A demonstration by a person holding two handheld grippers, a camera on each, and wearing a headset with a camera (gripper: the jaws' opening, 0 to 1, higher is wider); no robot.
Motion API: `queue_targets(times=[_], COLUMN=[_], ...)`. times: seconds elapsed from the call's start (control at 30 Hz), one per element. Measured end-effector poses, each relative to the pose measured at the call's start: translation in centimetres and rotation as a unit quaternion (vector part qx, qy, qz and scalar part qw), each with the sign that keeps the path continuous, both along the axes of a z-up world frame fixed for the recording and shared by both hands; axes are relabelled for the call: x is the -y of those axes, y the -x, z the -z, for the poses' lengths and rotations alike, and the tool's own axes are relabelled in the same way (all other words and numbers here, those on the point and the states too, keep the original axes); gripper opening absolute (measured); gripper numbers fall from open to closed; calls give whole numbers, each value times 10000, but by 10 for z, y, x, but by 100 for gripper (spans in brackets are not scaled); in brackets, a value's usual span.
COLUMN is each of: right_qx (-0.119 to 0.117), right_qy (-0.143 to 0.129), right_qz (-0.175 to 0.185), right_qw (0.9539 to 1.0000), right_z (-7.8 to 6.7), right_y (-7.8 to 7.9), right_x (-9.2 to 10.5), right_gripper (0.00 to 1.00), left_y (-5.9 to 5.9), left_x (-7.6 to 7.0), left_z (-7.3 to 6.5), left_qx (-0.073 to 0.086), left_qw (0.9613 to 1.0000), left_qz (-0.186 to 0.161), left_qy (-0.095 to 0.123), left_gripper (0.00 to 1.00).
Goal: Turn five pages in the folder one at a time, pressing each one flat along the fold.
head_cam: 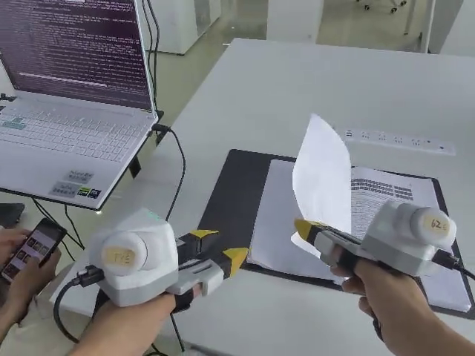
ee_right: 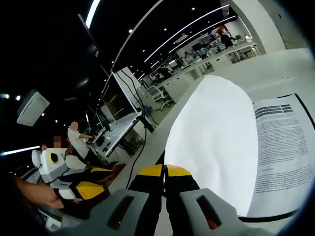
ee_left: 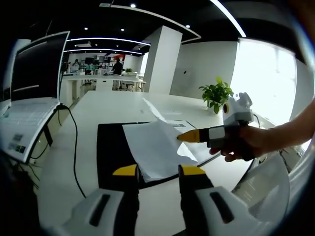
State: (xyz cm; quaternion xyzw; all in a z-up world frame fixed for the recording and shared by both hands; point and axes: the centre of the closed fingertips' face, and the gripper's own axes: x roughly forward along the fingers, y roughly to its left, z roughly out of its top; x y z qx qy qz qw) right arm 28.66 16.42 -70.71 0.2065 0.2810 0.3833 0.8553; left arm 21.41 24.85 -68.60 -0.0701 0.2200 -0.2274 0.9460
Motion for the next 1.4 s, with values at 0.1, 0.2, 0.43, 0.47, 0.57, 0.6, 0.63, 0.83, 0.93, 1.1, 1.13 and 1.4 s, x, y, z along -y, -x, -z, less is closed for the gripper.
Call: queue_targets(times=[0.1, 0.2, 0.43, 0.47, 0.57, 0.6, 0.63, 0.83, 0.93, 1.1, 1.13, 1.4], right_qx=[-82, -155, -325, -334, -407, -450, -474, -656, -709, -827, -849, -974], right_qy=[47, 108, 245, 261, 340, 393, 413, 587, 626, 658, 671, 588], right_qz=[-82, -170, -324, -340, -391, -420, -436, -554, -590, -550, -542, -501], right_qw=[9999, 9997, 9986, 9985, 9978, 9973, 9971, 9946, 9938, 9929, 9926, 9922], right_z=[9, 17, 33, 35, 45, 50, 53, 75, 82, 90, 92, 96], right_y=[0, 0, 1, 0, 0, 1, 1, 5, 5, 5, 6, 8], right_x=[-11, -20, -35, -36, -40, -42, -43, -48, -50, -48, -48, -49], right_gripper=[0, 0, 0, 0, 0, 0, 0, 0, 0, 0, 0, 1], left_y=[2, 5, 11, 12, 13, 14, 15, 18, 19, 19, 19, 20], left_x=[-8, -18, -35, -36, -42, -42, -43, -44, -45, -45, -45, -44], left_z=[4, 11, 20, 20, 24, 25, 27, 32, 34, 36, 37, 41], left_qx=[-41, -121, -245, -251, -288, -305, -324, -399, -421, -450, -453, -487], left_qw=[10000, 9998, 9991, 9990, 9987, 9987, 9986, 9982, 9981, 9979, 9979, 9977], left_qz=[-77, -167, -331, -349, -406, -414, -418, -433, -448, -459, -464, -444], left_qy=[-21, -56, -81, -72, -76, -62, -77, -101, -93, -91, -88, -124], left_gripper=[31, 30, 30, 30, 30, 30, 30, 29, 29, 29, 29, 29])
